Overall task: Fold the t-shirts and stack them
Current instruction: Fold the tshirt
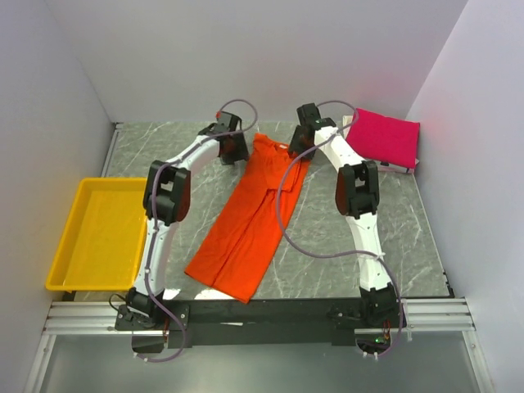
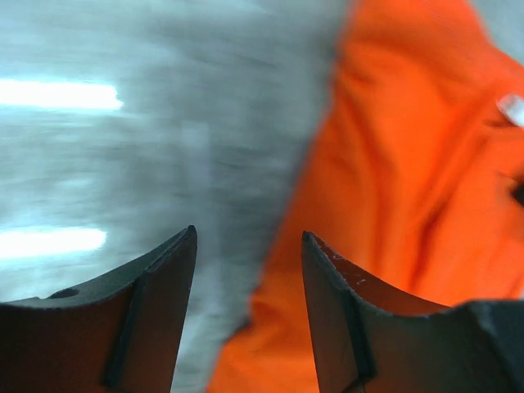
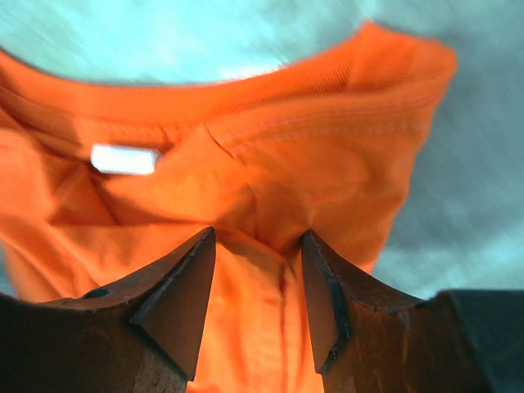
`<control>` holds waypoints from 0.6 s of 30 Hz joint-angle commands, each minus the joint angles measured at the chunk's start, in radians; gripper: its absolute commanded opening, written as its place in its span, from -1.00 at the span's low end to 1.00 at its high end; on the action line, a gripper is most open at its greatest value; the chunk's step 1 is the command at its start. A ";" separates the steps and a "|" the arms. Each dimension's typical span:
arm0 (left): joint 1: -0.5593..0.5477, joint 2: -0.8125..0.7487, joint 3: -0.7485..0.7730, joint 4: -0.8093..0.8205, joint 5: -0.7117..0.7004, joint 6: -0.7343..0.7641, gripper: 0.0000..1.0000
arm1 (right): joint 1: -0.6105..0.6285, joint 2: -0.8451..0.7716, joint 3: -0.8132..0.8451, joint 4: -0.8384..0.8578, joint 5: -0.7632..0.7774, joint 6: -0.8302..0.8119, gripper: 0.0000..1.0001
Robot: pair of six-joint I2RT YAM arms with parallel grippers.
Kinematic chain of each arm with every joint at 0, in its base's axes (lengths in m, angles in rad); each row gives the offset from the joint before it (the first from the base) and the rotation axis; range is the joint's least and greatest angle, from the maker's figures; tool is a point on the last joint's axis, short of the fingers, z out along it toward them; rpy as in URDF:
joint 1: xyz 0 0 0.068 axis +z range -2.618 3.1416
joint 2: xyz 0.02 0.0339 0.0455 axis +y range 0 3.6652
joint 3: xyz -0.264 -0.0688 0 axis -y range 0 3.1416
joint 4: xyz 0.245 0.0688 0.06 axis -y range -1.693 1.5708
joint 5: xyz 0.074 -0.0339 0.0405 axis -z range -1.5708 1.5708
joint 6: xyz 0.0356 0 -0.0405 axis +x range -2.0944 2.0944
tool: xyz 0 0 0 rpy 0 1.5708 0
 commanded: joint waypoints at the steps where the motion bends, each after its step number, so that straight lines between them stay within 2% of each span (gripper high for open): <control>1: 0.028 -0.042 -0.008 -0.077 -0.090 -0.142 0.19 | 0.004 0.078 0.183 -0.051 -0.051 -0.022 0.07; 3: 0.035 -0.089 -0.065 -0.098 -0.162 -0.182 0.20 | 0.000 0.102 0.224 -0.037 -0.071 -0.019 0.08; 6: 0.052 -0.197 -0.209 -0.165 -0.232 -0.294 0.20 | -0.003 0.089 0.184 0.037 -0.084 -0.024 0.11; 8: 0.054 -0.302 -0.373 -0.158 -0.273 -0.366 0.20 | -0.001 0.098 0.190 0.072 -0.100 -0.031 0.12; 9: 0.052 -0.342 -0.442 -0.130 -0.273 -0.383 0.19 | -0.001 0.107 0.202 0.070 -0.105 -0.034 0.12; 10: 0.052 -0.428 -0.579 -0.106 -0.272 -0.419 0.18 | -0.001 0.116 0.213 0.069 -0.108 -0.034 0.12; 13: 0.052 -0.567 -0.788 -0.062 -0.284 -0.469 0.18 | -0.003 0.138 0.225 0.081 -0.119 -0.036 0.12; 18: 0.034 -0.746 -1.022 -0.032 -0.236 -0.541 0.16 | -0.004 0.135 0.196 0.110 -0.111 -0.045 0.12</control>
